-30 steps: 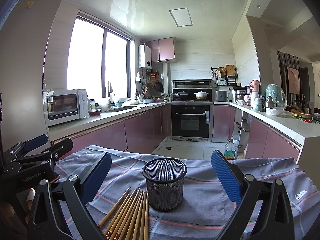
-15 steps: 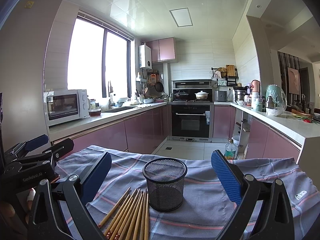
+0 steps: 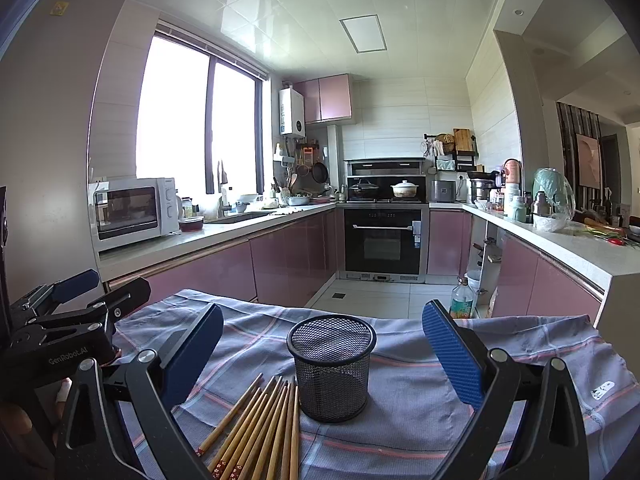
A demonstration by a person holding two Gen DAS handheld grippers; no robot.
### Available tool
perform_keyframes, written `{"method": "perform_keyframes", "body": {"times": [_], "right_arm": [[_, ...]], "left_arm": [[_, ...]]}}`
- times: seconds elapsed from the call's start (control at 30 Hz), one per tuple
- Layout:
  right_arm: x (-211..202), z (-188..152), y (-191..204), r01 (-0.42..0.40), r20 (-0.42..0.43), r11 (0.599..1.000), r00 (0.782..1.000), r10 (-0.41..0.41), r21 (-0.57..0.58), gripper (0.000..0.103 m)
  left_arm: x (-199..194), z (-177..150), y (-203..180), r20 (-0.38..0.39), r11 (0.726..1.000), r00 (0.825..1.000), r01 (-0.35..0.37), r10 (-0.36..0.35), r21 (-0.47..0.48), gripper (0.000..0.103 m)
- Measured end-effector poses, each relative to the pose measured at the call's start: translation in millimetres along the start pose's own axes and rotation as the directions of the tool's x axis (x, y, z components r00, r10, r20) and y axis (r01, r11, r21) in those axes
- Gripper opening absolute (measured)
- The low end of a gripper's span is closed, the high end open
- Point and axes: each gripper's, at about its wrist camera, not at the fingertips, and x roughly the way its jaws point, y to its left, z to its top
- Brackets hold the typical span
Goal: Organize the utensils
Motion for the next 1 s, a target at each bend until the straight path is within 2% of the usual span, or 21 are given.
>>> {"method": "perform_keyframes", "body": {"times": [0.73, 1.0], "right_arm": [[-1.3, 1.7, -2.9, -0.013, -0.010, 1.000, 1.000, 0.013, 0.005, 0.096], [4.3, 0.2, -2.6, -0.033, -0.039, 0.999, 0.999, 0.033, 0.008, 0.096]], "left_arm": [[2.8, -5.7, -5.2, -0.016, 1.000, 1.000, 0.007, -0.007, 0.001, 0.097], [8.0, -6.4, -4.1, -0.036, 1.000, 0.999, 0.016, -0.016, 0.001, 0.097]]}}
